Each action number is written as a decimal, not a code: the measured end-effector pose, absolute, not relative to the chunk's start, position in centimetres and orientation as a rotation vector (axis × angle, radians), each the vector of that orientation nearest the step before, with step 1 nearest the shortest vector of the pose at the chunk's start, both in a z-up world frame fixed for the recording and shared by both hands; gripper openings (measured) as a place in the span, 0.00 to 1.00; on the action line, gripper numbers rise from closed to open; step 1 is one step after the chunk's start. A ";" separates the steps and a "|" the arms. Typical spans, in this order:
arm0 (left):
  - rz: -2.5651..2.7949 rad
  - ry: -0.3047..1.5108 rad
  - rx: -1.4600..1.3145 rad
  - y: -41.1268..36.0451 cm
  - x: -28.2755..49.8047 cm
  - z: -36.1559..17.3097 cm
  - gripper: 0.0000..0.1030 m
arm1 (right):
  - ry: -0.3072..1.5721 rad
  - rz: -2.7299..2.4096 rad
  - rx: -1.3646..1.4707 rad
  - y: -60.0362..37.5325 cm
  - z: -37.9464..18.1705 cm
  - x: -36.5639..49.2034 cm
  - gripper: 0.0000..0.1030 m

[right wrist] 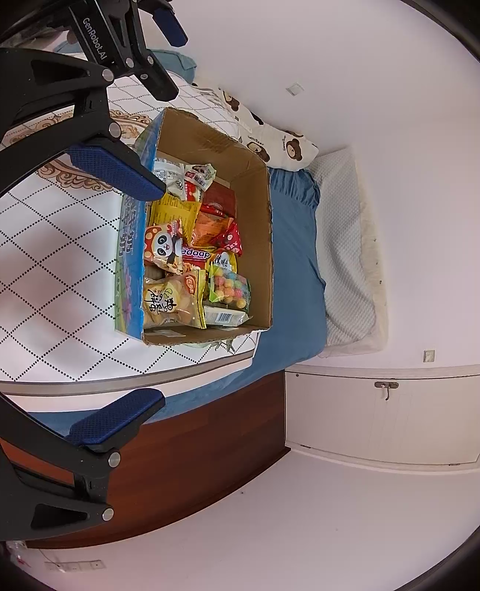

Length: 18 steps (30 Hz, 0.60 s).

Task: Organize snacks

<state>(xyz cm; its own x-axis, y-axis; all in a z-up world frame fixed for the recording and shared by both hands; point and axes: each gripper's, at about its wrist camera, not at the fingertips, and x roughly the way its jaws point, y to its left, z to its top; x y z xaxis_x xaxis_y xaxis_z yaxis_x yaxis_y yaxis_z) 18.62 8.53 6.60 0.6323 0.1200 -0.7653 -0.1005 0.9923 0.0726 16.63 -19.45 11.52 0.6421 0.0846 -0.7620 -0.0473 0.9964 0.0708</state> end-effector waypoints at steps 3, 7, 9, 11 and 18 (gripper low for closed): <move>0.129 0.876 0.024 8.6 18.4 6.7 1.00 | 0.868 0.078 0.047 -19.5 11.5 16.4 1.00; 0.129 0.870 0.026 8.6 18.3 6.8 1.00 | 0.876 0.092 0.054 -19.5 11.2 16.4 1.00; 0.131 0.867 0.030 8.5 18.2 7.0 1.00 | 0.876 0.094 0.054 -19.4 11.2 16.5 1.00; 0.132 0.867 0.029 8.5 18.2 7.0 1.00 | 0.874 0.095 0.054 -19.5 11.3 16.4 1.00; 0.136 0.866 0.027 8.5 18.1 7.3 1.00 | 0.870 0.098 0.049 -19.4 11.4 16.4 1.00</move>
<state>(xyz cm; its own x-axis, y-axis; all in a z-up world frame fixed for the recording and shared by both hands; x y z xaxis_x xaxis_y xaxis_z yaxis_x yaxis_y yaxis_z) 18.10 8.51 7.26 0.6400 0.1302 -0.7572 -0.1081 0.9910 0.0790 16.39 -19.42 11.42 0.6410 0.1058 -0.7602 -0.0656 0.9944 0.0831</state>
